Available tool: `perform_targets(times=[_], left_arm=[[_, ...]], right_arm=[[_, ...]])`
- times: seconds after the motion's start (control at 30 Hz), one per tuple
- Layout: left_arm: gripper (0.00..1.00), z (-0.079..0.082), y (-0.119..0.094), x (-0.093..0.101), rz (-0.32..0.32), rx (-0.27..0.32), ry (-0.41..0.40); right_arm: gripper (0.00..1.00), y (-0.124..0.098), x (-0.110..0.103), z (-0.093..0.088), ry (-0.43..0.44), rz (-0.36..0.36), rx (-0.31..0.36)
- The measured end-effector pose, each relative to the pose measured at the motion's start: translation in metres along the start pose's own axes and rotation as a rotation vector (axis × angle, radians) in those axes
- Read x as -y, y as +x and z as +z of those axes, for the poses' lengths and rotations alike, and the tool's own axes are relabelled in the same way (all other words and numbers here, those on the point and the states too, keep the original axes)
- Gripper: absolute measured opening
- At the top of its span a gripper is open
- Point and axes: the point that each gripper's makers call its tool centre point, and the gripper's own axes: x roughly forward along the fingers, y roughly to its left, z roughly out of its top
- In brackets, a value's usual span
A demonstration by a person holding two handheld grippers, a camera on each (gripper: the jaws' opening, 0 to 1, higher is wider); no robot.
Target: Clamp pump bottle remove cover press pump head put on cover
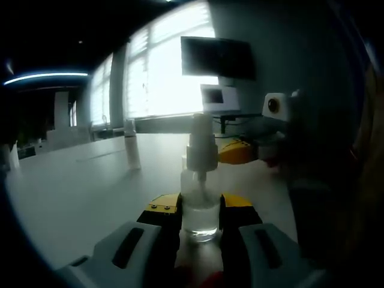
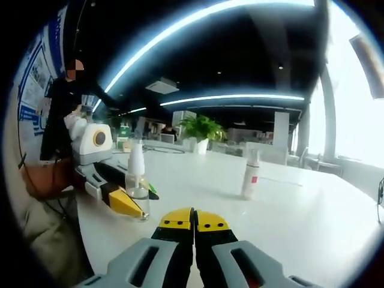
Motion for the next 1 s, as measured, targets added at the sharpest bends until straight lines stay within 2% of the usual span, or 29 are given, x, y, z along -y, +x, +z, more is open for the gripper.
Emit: perform_targets(times=[0.17,0.27,0.53,1.0], left_arm=[[0.16,0.0,0.0,0.0,0.0,0.0,0.001],[0.16,0.0,0.0,0.0,0.001,0.001,0.005],[0.16,0.0,0.0,0.0,0.0,0.0,0.003],[0.16,0.0,0.0,0.0,0.0,0.0,0.0]], right_arm=[[0.0,-0.003,0.002,0.007,0.009,-0.007,-0.03],[0.0,-0.005,-0.002,0.012,0.017,0.022,-0.018],[0.0,-0.01,0.002,0.027,-0.003,0.008,-0.018],[0.0,-0.009,-0.013,0.051,-0.101,0.079,-0.059]])
